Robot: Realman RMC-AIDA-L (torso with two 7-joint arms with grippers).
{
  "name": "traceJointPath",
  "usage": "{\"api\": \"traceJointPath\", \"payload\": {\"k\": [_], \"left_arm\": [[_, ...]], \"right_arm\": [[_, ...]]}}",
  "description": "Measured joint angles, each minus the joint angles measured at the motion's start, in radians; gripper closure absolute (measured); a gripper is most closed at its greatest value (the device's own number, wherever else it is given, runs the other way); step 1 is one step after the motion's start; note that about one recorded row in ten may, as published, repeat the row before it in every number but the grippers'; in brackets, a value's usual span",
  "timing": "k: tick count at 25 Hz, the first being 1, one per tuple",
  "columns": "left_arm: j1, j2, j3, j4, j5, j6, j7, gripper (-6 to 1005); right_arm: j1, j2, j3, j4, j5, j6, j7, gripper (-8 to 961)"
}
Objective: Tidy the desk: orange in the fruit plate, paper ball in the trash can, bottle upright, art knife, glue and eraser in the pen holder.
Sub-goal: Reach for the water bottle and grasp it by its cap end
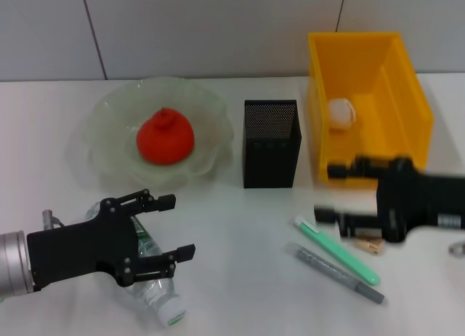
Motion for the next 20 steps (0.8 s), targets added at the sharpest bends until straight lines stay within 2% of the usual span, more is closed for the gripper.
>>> {"api": "traceJointPath", "payload": {"k": [2,6,10,12,17,20], "left_arm": [[-0.001,0.003,0.0,0.034,0.027,0.016,-0.02,189],[-0.001,0.006,0.0,0.183,0.129,0.089,-0.08,189],[-0.015,-0.006,0.014,0.349,0.251,0.15,-0.142,188],[-0.032,-0.008,0.086,0.464,0.32,0.161,-0.186,188],[-0.07,-0.01,0.218,0.611,0.421,0.151,-0.227,189],[-0.092,-0.01,0.238,0.631,0.445,0.153,-0.229,189]], "right_arm": [[-0.009,-0.002,0.008,-0.114,-0.001,-0.05,-0.106,215],[-0.013,-0.003,0.009,-0.193,-0.001,-0.068,-0.164,215],[-0.015,-0.004,0.009,-0.237,0.003,-0.073,-0.169,215],[-0.017,-0.004,0.011,-0.26,0.004,-0.074,-0.17,215],[-0.017,-0.003,0.032,-0.289,0.004,-0.076,-0.171,215],[-0.016,-0.003,0.042,-0.302,0.007,-0.082,-0.173,215]]}}
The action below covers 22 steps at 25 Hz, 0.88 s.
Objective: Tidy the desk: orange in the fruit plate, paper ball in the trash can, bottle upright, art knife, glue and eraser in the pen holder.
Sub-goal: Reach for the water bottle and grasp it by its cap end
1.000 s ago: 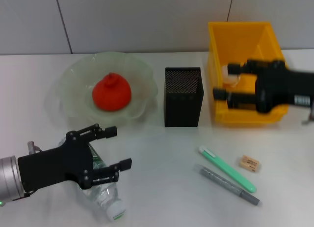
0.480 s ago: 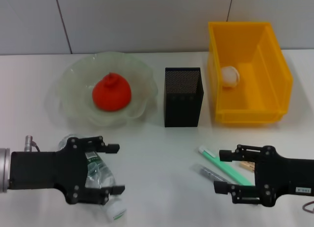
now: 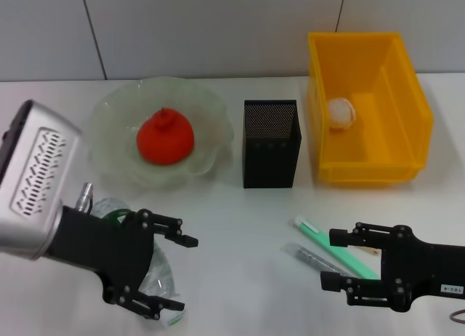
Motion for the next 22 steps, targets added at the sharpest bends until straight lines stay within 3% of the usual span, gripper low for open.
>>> {"api": "traceJointPath", "payload": {"k": [7,22], "left_arm": [[-0.059,-0.001,0.072,0.027,0.085,0.007,-0.005,188],[-0.073,-0.002,0.26,0.162,0.215,0.032,-0.064,189]], "right_arm": [[0.0,0.003,0.007,-0.012,0.001,-0.007,0.004,215],[0.028,0.004,0.007,-0.042,0.004,-0.008,0.017,215]]}}
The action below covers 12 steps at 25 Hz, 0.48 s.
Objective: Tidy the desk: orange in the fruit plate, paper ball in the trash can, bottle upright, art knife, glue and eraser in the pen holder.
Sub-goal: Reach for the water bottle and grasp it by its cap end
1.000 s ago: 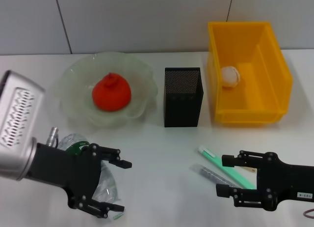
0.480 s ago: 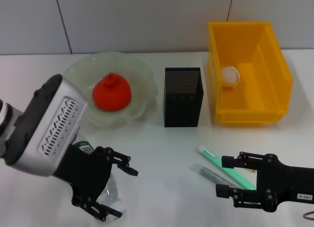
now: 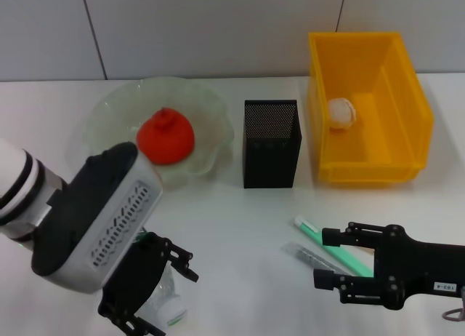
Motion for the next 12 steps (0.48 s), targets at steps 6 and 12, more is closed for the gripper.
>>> {"api": "traceJointPath", "payload": {"k": [6,12], "left_arm": [[-0.026,-0.002,0.055,0.019,0.048,0.001,-0.001,189],[-0.063,-0.007,0.147,0.022,0.113,-0.007,-0.014,189]], "right_arm": [[0.008,0.0,0.0,-0.016,0.0,0.0,0.002,215],[0.005,-0.001,-0.002,-0.032,-0.002,0.0,0.002,215]]}}
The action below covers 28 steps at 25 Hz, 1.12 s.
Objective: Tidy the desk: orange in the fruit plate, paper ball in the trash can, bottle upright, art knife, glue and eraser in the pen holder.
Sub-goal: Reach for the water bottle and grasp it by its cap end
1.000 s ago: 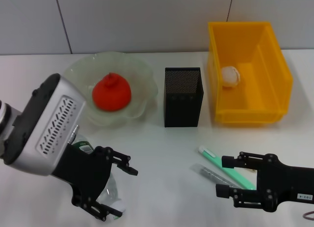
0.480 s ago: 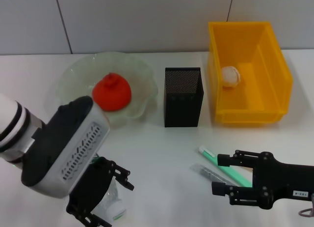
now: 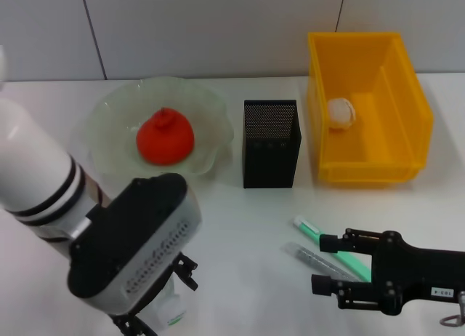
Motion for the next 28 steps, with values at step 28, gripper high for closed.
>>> {"api": "traceJointPath", "payload": {"k": [28], "left_arm": [[-0.157,-0.002,0.193,-0.196,0.09,-0.109,-0.03,197]], "right_arm": [[-0.012,-0.006,0.002,-0.024,-0.035,0.011,0.0,216]]}}
